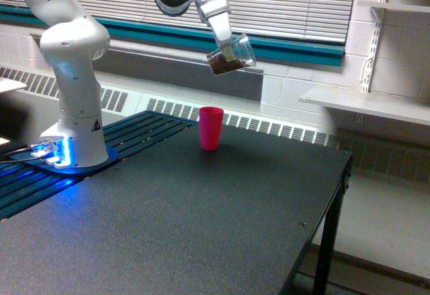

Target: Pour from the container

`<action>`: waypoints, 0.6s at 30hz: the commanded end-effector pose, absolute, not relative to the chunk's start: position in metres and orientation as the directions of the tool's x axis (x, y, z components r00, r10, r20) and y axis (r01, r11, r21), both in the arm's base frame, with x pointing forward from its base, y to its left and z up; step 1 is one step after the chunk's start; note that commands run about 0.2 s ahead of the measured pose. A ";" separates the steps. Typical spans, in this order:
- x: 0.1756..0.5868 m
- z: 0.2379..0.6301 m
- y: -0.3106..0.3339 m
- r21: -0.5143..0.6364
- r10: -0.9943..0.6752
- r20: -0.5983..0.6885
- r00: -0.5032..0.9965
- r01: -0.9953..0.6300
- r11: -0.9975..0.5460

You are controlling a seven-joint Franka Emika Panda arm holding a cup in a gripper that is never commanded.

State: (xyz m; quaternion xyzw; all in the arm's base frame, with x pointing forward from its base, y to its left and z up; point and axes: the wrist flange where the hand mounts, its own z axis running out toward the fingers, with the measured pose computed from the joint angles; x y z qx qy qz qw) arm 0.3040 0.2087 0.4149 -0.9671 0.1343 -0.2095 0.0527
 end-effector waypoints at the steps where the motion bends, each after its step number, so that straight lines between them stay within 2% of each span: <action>1: 0.277 0.408 0.228 -0.169 -0.292 0.373 0.881 -0.244 -0.955; 18: 0.237 0.386 0.259 -0.174 -0.329 0.325 0.886 -0.286 -0.942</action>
